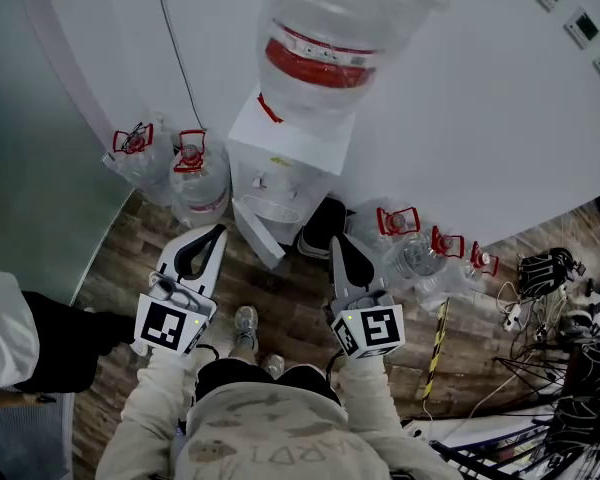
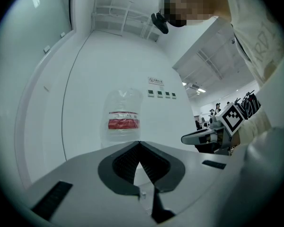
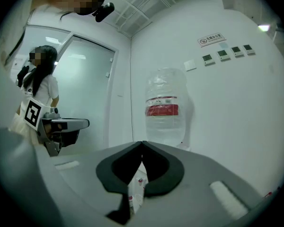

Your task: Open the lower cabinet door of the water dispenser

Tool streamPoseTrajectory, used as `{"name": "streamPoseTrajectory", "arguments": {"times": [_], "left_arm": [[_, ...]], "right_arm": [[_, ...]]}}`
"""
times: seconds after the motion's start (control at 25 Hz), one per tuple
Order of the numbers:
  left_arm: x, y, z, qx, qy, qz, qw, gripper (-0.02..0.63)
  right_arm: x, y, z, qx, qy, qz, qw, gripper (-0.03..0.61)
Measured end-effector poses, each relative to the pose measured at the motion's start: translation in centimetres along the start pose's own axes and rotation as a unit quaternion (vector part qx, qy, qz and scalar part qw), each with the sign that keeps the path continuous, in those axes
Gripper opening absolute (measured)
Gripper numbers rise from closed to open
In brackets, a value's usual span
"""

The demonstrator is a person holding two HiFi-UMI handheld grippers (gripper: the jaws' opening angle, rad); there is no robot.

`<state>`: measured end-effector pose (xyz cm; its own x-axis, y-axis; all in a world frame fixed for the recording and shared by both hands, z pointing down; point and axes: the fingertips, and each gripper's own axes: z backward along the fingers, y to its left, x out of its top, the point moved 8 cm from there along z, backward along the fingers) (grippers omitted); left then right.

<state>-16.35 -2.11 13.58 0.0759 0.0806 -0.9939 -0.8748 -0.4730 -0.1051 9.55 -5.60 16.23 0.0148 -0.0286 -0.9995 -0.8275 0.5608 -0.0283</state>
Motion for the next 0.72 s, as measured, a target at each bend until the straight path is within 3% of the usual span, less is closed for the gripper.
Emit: {"name": "streamPoseTrajectory", "arguments": {"times": [0.72], "left_arm": [[3.2, -3.4, 3.7, 0.012, -0.031, -0.009, 0.9994, 0.002]], "right_arm": [[2.4, 1.4, 4.7, -0.003, -0.016, 0.016, 1.000, 0.009]]}}
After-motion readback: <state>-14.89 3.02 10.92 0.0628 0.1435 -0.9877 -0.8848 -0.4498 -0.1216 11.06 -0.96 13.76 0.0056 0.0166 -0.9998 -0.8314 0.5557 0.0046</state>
